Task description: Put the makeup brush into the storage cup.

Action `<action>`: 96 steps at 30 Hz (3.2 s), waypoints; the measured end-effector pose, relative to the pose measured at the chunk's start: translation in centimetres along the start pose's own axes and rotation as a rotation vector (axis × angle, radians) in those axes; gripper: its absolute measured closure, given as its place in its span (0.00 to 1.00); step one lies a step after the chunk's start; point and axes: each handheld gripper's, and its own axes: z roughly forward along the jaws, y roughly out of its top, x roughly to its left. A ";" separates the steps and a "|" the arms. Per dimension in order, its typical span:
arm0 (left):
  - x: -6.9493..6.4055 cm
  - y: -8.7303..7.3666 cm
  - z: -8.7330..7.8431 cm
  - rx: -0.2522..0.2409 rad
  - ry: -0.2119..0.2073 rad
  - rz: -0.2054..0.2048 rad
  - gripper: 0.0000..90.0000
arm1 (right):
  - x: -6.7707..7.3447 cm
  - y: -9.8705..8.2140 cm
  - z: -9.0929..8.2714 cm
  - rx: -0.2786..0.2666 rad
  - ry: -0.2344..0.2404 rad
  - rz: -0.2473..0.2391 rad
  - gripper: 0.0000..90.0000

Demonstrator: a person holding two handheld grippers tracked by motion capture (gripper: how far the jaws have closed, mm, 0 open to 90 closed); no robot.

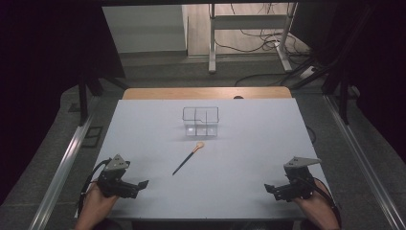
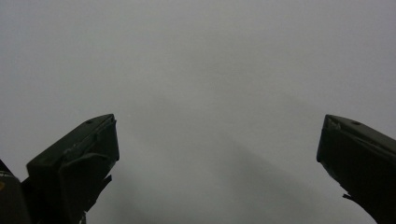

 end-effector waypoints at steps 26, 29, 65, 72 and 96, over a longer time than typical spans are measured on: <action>-0.2 0.4 0.3 0.006 -0.009 -0.039 0.00 | -0.3 0.1 -0.8 -0.048 -0.010 0.024 0.00; -0.3 0.6 0.4 0.000 -0.012 -0.040 0.00 | -0.5 0.2 -1.0 -0.071 -0.005 0.037 0.00; -0.1 3.2 2.0 0.060 -0.003 -0.042 0.00 | -0.5 0.2 -0.2 -0.021 0.005 0.015 0.00; 0.1 3.6 2.3 0.066 0.003 -0.037 0.00 | -0.6 0.2 0.0 -0.014 0.004 0.011 0.00; -0.3 6.7 4.7 0.138 -0.018 0.008 0.00 | -0.6 0.1 0.3 0.020 0.014 0.015 0.00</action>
